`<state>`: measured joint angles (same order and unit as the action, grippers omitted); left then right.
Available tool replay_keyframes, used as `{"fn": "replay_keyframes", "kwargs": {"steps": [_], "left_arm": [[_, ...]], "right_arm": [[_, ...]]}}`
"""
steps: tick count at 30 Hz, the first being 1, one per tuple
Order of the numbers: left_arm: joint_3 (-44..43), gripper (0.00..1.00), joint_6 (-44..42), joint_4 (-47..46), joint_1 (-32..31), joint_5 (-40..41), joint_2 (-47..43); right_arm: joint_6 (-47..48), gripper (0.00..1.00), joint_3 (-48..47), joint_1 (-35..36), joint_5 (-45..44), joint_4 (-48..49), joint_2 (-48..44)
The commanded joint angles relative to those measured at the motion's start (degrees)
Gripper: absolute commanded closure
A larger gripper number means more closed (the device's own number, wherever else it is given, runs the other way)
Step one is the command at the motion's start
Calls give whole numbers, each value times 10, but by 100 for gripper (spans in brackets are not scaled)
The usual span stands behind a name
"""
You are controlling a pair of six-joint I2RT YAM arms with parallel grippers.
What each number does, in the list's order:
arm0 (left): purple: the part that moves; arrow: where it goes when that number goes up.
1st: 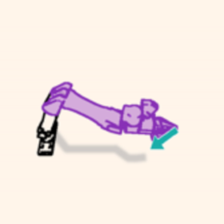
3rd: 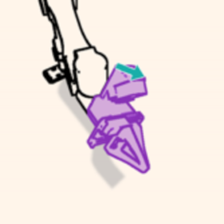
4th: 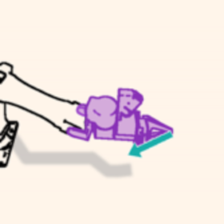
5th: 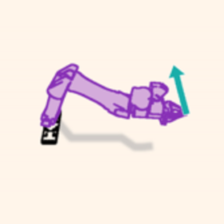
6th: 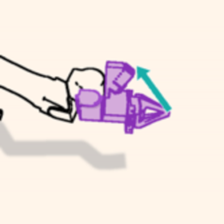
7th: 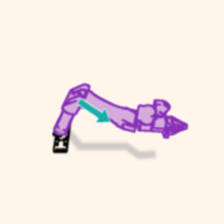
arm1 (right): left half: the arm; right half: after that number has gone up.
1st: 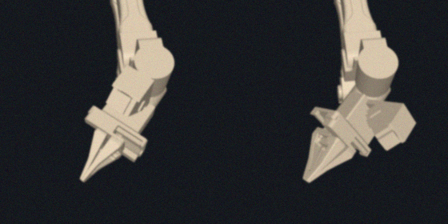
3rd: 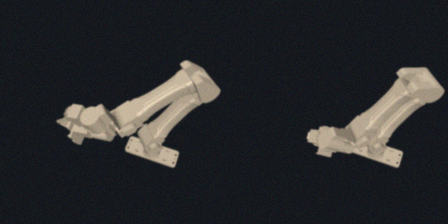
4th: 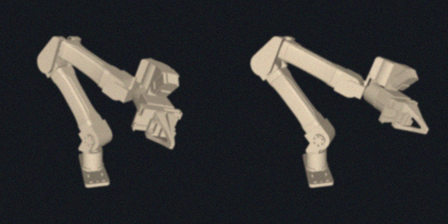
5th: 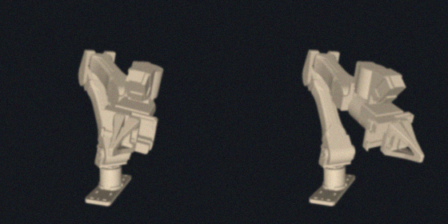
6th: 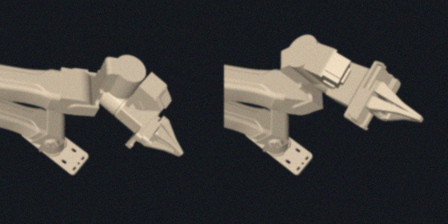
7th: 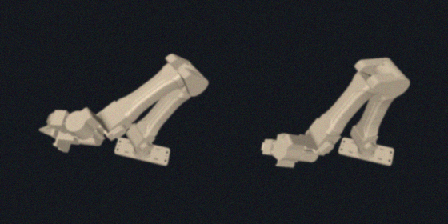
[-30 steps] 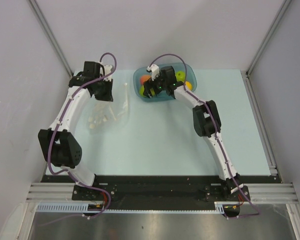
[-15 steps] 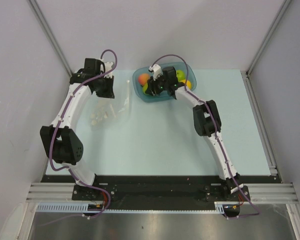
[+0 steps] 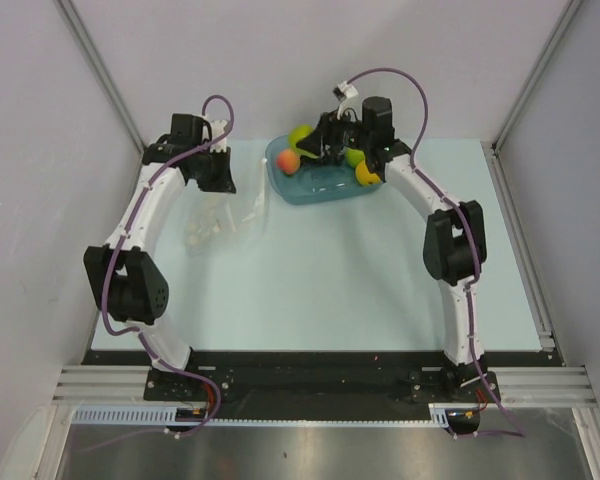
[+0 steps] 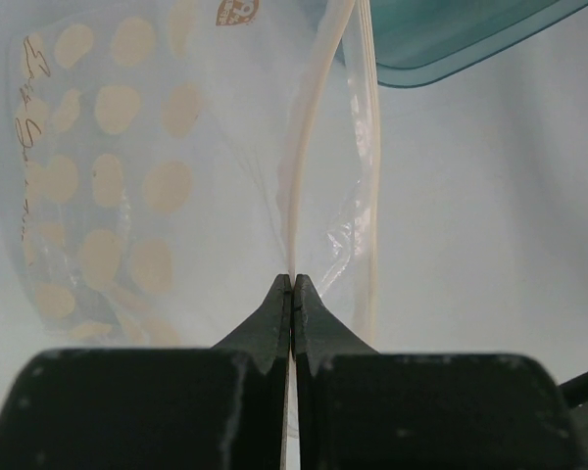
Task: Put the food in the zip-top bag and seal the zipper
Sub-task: Place the fake fruit in the zipper food storage bag.
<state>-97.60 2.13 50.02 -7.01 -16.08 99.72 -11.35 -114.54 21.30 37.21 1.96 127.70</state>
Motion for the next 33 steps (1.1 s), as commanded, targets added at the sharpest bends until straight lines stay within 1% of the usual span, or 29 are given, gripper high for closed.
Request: {"fn": "replay_keyframes", "kwargs": {"steps": [1,3,8,15,21,25,28,30,31,32,33], "left_arm": [[-30,100,30,-19,-1,-37,1],[-29,100,32,-21,-1,-49,-2],[-32,100,38,-24,-1,-63,-8],[-22,100,45,-27,1,-80,-20],[-14,100,55,-33,4,-120,-24],[-13,100,67,-37,7,-162,-22],[0,100,71,-48,7,-180,-27],[21,100,78,-69,7,-193,-42],[28,100,81,-77,7,-197,-47],[36,100,89,-90,7,-204,-51],[44,100,92,-93,7,-207,-56]], "right_arm": [[-131,86,35,34,77,89,-65],[-166,87,48,55,86,95,-66],[-198,91,56,89,97,95,-43],[-189,90,109,124,64,91,-44],[-203,88,92,140,15,53,-23],[-199,88,57,148,-3,-9,-4],[-223,84,51,148,-9,-9,-2],[-254,76,46,149,-21,-6,-6],[-270,71,46,148,-23,0,-8],[-291,56,48,146,-21,8,-11],[-311,53,54,145,-19,32,-16]]}}
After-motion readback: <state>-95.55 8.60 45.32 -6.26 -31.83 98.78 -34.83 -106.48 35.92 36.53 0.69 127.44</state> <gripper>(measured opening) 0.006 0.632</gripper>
